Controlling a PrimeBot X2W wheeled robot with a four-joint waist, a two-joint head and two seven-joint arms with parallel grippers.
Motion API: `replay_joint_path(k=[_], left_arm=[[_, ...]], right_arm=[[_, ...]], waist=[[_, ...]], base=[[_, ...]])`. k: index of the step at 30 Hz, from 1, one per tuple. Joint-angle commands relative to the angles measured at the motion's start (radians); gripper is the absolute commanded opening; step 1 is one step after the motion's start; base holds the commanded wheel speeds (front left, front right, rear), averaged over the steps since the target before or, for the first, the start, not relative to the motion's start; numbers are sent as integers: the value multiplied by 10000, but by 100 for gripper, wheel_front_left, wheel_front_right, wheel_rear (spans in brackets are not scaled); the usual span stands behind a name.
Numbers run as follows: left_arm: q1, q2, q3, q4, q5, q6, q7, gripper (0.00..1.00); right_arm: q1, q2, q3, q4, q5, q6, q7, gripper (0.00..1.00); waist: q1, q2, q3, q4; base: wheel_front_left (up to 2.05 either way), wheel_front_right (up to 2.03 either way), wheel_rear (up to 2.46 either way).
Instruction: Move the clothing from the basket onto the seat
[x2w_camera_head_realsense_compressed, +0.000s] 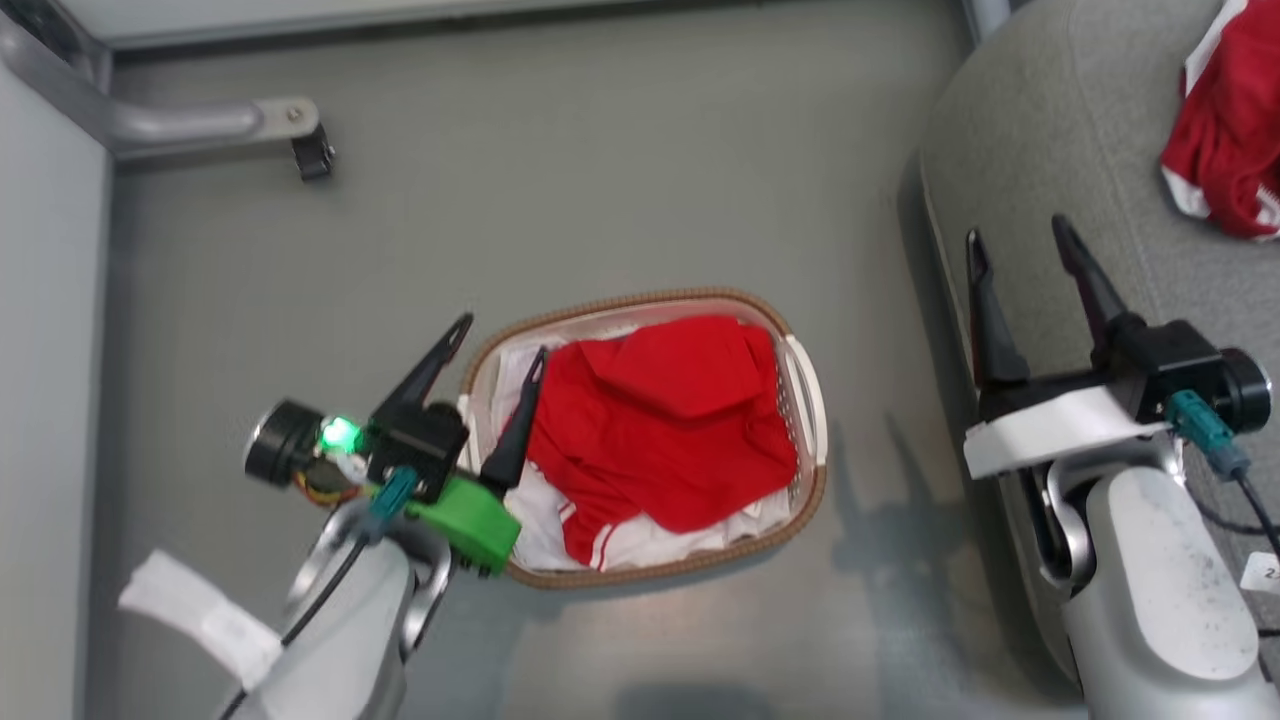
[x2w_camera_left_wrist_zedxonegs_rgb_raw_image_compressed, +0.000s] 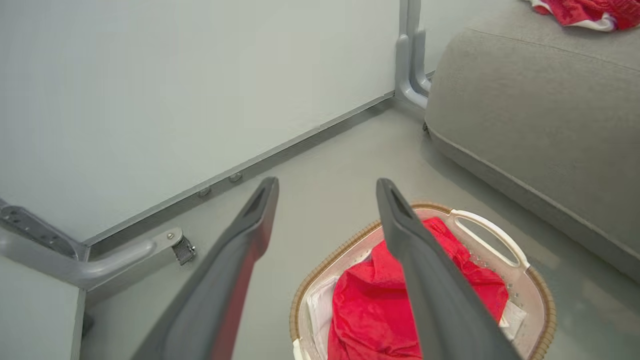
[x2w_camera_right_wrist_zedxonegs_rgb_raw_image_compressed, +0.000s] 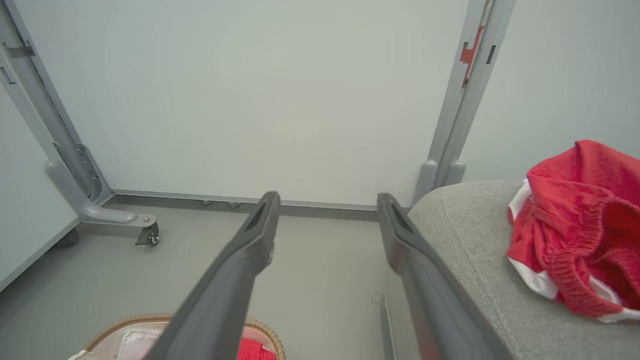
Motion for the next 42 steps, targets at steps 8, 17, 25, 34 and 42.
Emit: replay_joint_path(k=[8, 17, 25, 34, 42], left_arm=[[-2525, 499, -2033, 2170, 215, -22, 3, 100], [-4516, 503, -3565, 4735, 279, -13, 22, 100], [-5769, 494, -3701, 5938, 438, 18, -6, 100], [-6729, 493, -3684, 7035, 373, 436, 9, 100], [-6930, 286, -3722, 7423, 171, 369, 1, 7]], right_arm=[[-745, -33, -123, -896, -13, -14, -45, 100], [-1246, -33, 73, -1631, 410, -14, -46, 100], [-1485, -33, 176, -1941, 693, -14, -46, 100], [-1690, -33, 237, -2100, 867, -14, -46, 100], [-1763, -33, 209, -2019, 985, -14, -46, 100]], waist=[[0, 0, 3237, -1010], [0, 0, 4529, -1625], [0, 0, 5213, -1977], [0, 0, 5632, -2205], [0, 0, 5657, -2244]], base=[[0, 0, 0], [0, 0, 0], [0, 0, 0], [0, 0, 0], [0, 0, 0]])
